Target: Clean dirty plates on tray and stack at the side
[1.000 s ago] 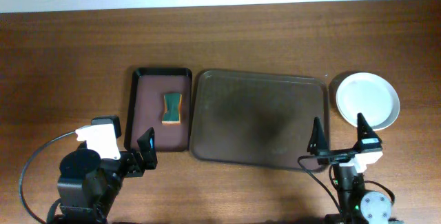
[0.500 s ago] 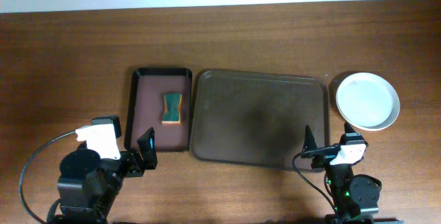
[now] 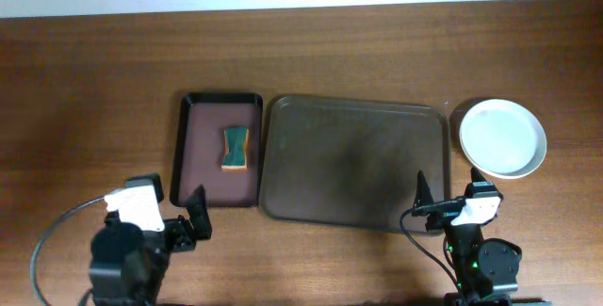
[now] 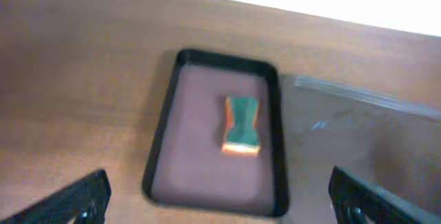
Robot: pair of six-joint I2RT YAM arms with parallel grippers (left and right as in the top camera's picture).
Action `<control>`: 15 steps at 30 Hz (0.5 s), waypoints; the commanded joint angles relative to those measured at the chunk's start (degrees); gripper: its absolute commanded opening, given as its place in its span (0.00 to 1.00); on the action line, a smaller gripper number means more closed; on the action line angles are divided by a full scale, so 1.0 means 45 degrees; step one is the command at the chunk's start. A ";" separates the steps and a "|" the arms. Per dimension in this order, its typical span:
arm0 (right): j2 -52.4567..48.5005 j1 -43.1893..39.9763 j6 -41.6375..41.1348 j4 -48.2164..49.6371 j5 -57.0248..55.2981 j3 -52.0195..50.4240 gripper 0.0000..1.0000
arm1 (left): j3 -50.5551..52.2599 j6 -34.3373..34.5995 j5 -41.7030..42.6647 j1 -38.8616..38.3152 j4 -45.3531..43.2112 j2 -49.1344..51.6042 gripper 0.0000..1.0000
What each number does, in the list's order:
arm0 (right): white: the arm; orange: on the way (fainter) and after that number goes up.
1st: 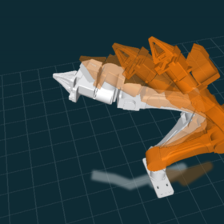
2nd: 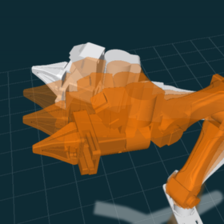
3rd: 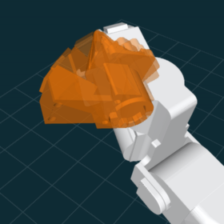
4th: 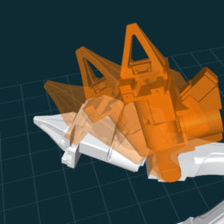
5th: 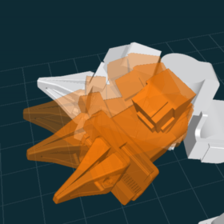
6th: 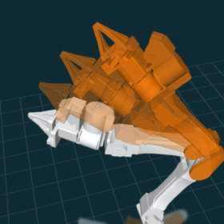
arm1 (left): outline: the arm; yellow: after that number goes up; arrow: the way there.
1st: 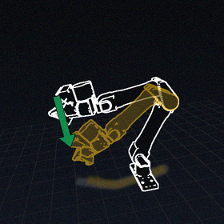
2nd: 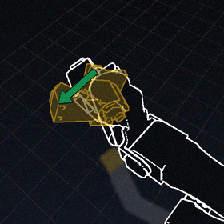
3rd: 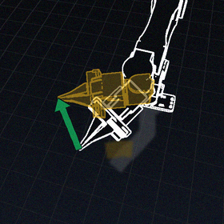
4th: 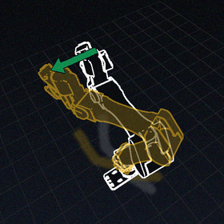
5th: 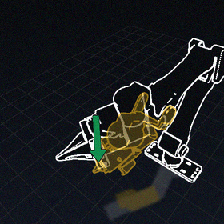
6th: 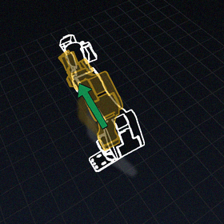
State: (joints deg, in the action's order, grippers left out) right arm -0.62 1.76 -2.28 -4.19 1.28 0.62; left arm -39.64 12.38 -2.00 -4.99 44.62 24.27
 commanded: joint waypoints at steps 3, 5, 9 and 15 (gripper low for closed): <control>0.0092 0.0117 0.0083 -0.0078 -0.0112 -0.0068 0.99 | 0.4784 -0.0175 -0.0068 0.0685 -0.4012 -0.3395 0.99; 0.0092 0.0117 0.0083 -0.0078 -0.0112 -0.0068 0.99 | 0.6164 -0.0423 -0.0049 0.0685 -0.5877 -0.4255 1.00; 0.0092 0.0117 0.0083 -0.0078 -0.0112 -0.0068 0.99 | 0.8689 -0.3065 0.0797 0.0729 -1.0856 -0.5328 0.99; 0.0092 0.0117 0.0083 -0.0078 -0.0112 -0.0068 0.99 | 0.8694 -0.3536 0.1258 0.0733 -0.8942 -0.5333 0.99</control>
State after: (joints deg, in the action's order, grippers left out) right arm -0.58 1.78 -2.33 -4.27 1.28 0.62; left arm -0.80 -1.89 2.46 -2.07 4.47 0.73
